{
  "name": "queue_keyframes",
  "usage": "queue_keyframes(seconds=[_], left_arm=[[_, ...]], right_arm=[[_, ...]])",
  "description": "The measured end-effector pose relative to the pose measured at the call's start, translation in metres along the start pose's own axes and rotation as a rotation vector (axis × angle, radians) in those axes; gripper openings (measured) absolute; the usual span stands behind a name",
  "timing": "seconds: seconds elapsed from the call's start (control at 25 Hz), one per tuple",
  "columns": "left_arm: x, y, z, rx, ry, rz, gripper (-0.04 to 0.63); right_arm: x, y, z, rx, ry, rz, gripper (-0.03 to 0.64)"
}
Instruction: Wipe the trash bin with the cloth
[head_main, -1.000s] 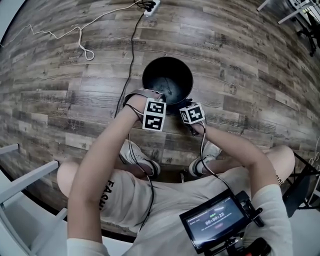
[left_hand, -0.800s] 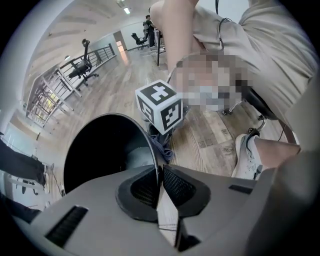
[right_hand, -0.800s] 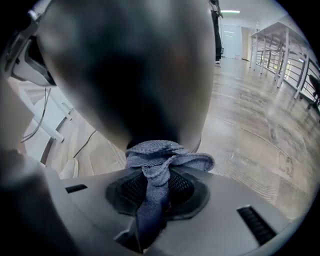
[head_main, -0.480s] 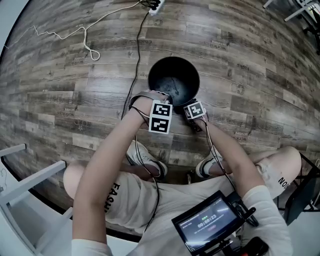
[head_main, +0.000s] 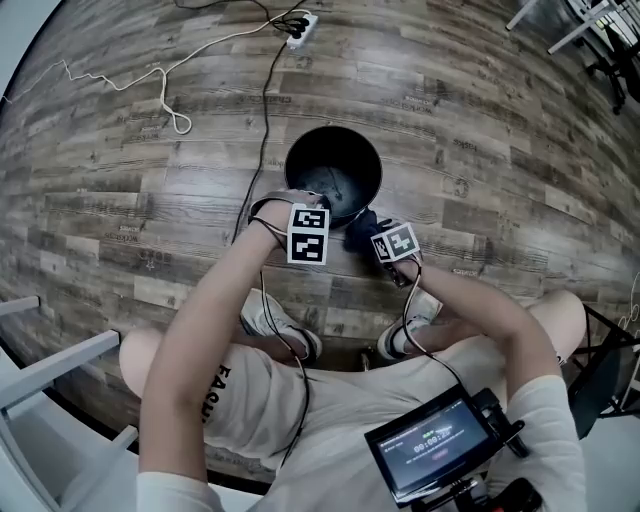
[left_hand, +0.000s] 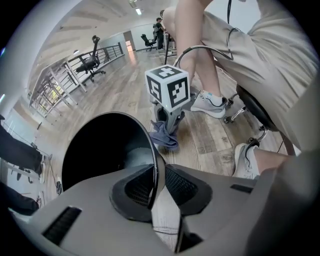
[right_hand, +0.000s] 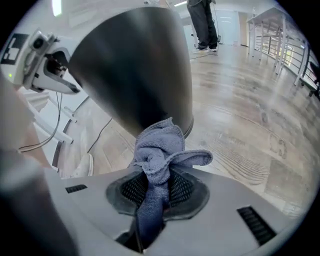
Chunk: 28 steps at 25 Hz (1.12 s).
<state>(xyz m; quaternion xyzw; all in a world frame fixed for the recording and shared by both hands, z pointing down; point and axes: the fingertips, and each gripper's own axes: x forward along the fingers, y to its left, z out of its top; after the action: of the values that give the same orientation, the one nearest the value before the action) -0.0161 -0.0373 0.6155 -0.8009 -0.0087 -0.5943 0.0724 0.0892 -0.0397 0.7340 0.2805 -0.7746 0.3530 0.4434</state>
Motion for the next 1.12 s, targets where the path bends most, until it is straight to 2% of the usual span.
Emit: queue_keyframes(seconds=[0.08,0.16,0.4,0.48,0.6,0.8,0.96,1.12], left_arm=[[-0.003,-0.002,-0.002,0.000,0.000,-0.016,0.099],[-0.005,-0.002,-0.007,0.007,0.015,-0.021,0.120],[-0.003,0.007,-0.031,0.065,0.097,0.039,0.118],[-0.003,0.009,-0.033,0.082,0.105,0.056,0.087],[-0.002,0.008,-0.031,0.095,0.106,0.049,0.078],[0.000,0.000,-0.019,0.091,0.096,0.026,0.064],[0.002,-0.004,-0.010,0.110,0.082,0.018,0.054],[0.004,-0.006,-0.011,0.170,0.094,0.019,0.046]], right_arm=[[-0.019,0.006,0.005,0.026,-0.032,0.017,0.082],[-0.039,0.014,0.010,0.044,-0.067,0.040,0.083],[-0.092,0.049,0.032,-0.017,-0.168,0.075,0.082],[-0.107,0.061,0.042,-0.048,-0.199,0.071,0.081],[-0.123,0.074,0.055,-0.080,-0.228,0.062,0.081],[-0.125,0.082,0.065,-0.077,-0.220,0.055,0.081],[-0.108,0.069,0.071,-0.079,-0.202,0.022,0.082],[-0.086,0.052,0.076,-0.056,-0.190,-0.004,0.081]])
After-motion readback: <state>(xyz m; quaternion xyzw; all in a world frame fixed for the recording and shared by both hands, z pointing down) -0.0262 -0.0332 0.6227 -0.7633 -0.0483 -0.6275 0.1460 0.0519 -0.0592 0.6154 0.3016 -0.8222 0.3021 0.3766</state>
